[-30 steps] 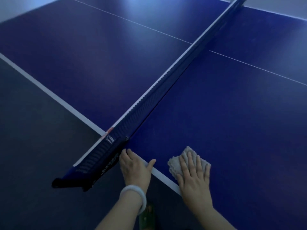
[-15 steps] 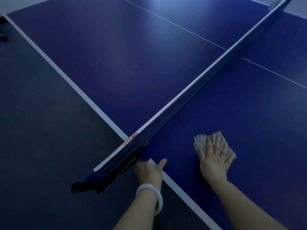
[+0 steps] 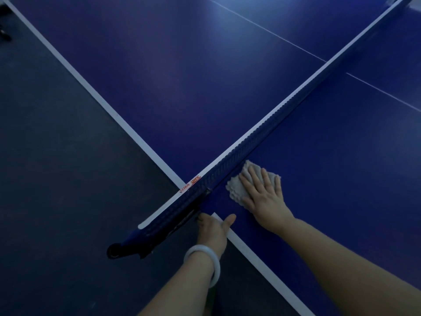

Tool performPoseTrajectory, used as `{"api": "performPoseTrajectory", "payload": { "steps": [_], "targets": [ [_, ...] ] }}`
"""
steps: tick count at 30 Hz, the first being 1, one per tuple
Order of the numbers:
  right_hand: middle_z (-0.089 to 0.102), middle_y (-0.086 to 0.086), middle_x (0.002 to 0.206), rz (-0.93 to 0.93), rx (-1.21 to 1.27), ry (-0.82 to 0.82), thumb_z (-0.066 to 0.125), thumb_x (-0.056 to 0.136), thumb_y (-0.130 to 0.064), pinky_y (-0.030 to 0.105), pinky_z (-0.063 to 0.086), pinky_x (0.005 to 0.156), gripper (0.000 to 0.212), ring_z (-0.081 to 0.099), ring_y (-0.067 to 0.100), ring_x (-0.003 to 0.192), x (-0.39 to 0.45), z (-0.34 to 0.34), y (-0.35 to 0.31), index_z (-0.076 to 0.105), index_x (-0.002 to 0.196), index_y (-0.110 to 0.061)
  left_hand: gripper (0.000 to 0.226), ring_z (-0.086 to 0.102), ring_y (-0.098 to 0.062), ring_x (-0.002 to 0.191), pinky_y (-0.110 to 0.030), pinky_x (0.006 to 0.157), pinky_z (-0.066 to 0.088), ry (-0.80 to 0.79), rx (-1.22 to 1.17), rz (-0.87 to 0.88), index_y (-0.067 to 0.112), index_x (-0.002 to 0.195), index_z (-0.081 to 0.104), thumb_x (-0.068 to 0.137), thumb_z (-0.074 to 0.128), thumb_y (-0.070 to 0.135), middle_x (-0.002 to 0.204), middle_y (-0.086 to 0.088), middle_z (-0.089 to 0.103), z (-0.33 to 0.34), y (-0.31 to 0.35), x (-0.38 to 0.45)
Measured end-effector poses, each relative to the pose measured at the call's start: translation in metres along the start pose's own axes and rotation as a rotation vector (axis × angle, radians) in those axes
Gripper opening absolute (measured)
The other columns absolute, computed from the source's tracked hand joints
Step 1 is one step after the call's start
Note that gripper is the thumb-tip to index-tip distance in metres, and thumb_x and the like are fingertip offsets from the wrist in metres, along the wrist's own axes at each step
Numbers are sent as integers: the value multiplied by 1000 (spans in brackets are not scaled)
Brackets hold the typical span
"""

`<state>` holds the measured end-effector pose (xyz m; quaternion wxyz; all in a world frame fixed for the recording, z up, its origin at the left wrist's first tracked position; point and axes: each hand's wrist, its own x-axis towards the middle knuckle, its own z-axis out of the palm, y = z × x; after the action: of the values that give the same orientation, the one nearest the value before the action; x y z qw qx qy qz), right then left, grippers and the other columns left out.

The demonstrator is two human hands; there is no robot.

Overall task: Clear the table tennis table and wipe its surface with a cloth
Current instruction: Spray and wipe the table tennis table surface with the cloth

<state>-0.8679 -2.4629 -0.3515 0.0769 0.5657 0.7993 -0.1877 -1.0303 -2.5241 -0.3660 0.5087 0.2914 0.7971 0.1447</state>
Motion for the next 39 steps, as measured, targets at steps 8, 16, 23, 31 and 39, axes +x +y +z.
{"api": "performPoseTrajectory", "payload": {
  "steps": [8, 16, 23, 31, 39],
  "targets": [
    [-37, -7, 152, 274, 112, 62, 20, 103, -50, 58, -26, 107, 60, -32, 29, 143, 16, 5, -32, -17, 149, -39, 91, 51, -24, 113, -29, 75, 41, 6, 124, 45, -2, 137, 26, 83, 59, 63, 131, -14, 45, -4, 0, -3],
    [-34, -7, 157, 419, 30, 89, 9, 98, -52, 57, -18, 115, 62, -31, 27, 144, -85, 30, 16, -21, 151, -37, 82, 43, -17, 93, -32, 73, 40, -53, 21, 37, 2, 134, 28, 85, 61, 58, 115, -6, 43, -8, -2, -1],
    [-29, 3, 159, 591, 162, 172, 20, 104, -43, 61, -14, 115, 62, -21, 33, 147, -81, 39, -48, -15, 153, -29, 89, 54, -29, 110, -36, 81, 44, -67, 146, -24, 0, 140, 26, 85, 59, 62, 135, -15, 47, -16, 12, -12],
    [-23, -6, 161, 635, 63, 208, -1, 94, -53, 54, -7, 120, 64, -23, 21, 148, -189, 77, -4, -9, 154, -34, 63, 50, -15, 79, -31, 63, 48, 96, 863, 470, 12, 117, 38, 88, 49, 67, 104, -3, 45, -17, 11, -51],
    [-29, 2, 157, 1018, 189, 209, 13, 101, -47, 59, -8, 117, 62, -15, 31, 149, -200, 80, -15, -11, 155, -26, 71, 32, -25, 131, -37, 111, 30, 22, 923, 932, 12, 138, 31, 91, 46, 63, 142, -11, 32, 50, 13, -85]
  ]
}}
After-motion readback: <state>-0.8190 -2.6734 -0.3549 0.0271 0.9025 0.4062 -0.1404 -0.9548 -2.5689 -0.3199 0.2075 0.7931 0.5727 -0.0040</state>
